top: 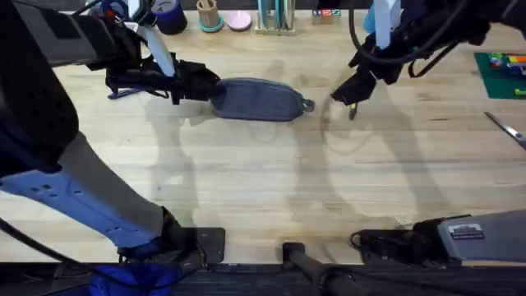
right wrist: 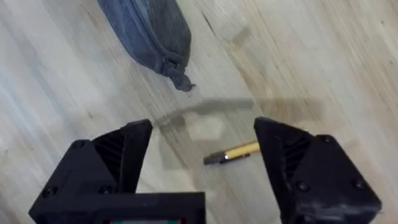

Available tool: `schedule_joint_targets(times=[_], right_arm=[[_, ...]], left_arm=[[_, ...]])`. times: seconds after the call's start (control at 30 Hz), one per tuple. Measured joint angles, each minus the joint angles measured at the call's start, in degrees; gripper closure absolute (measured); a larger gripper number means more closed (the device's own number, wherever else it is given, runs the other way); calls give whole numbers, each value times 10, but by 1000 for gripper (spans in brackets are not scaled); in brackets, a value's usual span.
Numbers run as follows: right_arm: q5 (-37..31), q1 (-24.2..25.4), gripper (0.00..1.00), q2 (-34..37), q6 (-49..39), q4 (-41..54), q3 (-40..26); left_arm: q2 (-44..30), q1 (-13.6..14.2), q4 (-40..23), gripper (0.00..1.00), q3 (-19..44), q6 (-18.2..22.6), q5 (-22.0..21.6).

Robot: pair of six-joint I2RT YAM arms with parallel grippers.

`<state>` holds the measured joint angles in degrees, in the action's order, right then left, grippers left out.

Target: Unzip the bag, pick up the pens from the table one at a time and place them inside, then zip the bag closed.

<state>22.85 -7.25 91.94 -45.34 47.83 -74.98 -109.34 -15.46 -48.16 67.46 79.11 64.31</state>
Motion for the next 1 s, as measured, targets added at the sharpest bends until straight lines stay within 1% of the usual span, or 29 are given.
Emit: schedule_joint_targets(times=[0.47, 0.83, 1.0], right_arm=[[37, 0, 6, 81, -6, -50, 0], [84, -2, 6, 143, -15, -63, 0], [92, -7, 6, 164, -15, -70, 0]], left_arm=[[0, 0, 0, 959, 0, 0, 0], [0, 0, 0, 959, 0, 0, 0], [0, 0, 0, 959, 0, 0, 0]])
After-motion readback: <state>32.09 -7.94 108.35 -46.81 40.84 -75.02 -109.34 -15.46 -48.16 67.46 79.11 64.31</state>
